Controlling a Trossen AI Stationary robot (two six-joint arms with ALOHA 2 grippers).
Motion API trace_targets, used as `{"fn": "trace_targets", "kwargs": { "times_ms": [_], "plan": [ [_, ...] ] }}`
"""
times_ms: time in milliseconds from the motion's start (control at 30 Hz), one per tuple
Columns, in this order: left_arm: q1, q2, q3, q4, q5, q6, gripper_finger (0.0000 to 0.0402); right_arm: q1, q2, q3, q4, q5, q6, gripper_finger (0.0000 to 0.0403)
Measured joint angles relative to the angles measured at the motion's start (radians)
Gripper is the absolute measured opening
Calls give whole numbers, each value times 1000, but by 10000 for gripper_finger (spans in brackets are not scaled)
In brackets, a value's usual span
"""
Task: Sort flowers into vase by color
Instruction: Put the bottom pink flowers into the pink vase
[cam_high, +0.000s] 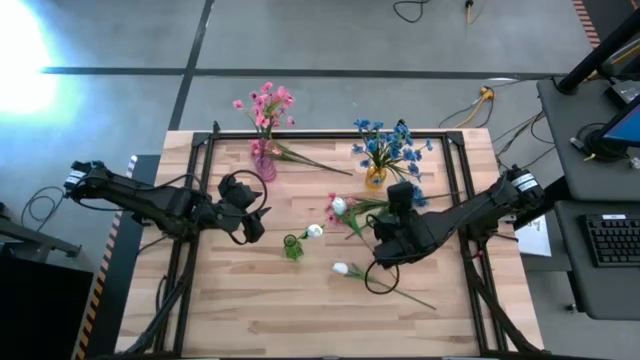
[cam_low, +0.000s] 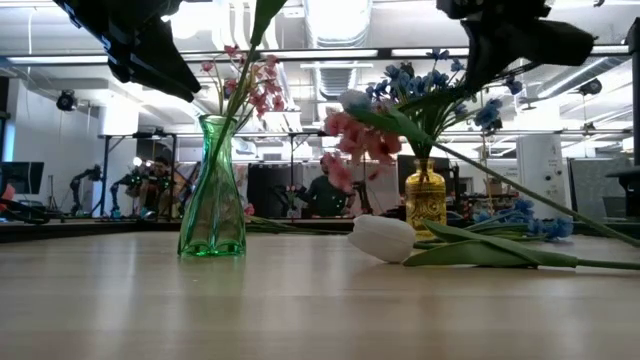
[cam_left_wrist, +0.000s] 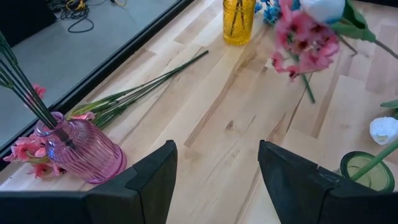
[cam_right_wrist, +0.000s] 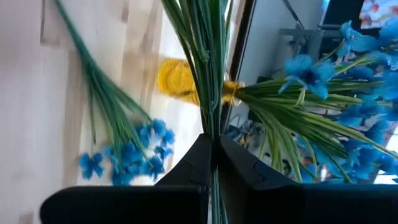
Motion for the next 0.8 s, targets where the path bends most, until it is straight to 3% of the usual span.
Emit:
{"fn": "trace_targets", "kwargs": {
  "times_ms": [200, 467, 600, 800],
  "plan": [
    [0, 0, 0, 0, 0, 0, 211, 26, 0, 0, 129, 116, 38, 13],
    [0, 0, 0, 0, 0, 0, 211, 26, -3, 21, 119, 123, 118, 13],
    [0, 0, 0, 0, 0, 0, 211, 43, -3, 20, 118, 25, 10, 13],
    [0, 0, 0, 0, 0, 0, 211, 37, -3, 20, 114, 91, 87, 13]
  ]
}}
